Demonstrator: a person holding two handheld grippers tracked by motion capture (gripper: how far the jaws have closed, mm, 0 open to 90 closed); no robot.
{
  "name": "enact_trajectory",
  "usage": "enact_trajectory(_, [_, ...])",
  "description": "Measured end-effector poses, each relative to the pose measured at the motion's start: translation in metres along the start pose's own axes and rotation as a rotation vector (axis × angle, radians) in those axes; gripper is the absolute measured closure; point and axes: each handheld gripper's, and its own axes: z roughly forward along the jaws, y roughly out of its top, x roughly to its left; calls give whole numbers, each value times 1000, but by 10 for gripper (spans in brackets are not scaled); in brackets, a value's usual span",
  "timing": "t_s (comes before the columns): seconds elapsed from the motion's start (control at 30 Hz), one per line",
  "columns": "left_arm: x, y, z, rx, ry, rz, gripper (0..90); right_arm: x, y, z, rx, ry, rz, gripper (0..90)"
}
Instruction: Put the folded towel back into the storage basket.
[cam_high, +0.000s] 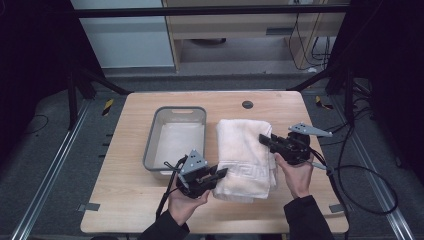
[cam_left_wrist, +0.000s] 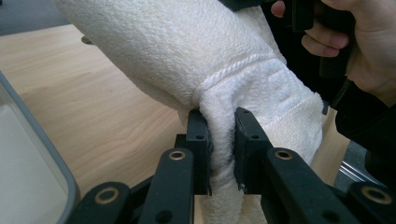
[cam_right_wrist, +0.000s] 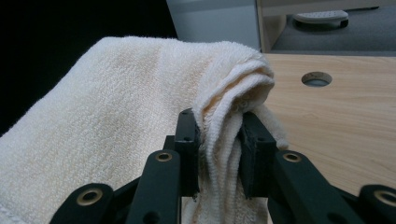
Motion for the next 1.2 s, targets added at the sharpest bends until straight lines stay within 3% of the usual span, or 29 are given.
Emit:
enact_trajectory(0.63, [16,21,-19,-73,36,-13,780,19,29,6,-90,-11,-31,721])
enact_trajectory(1.2, [26,36,-34,-105,80,-1,780,34,50,18,-126,-8,-47,721])
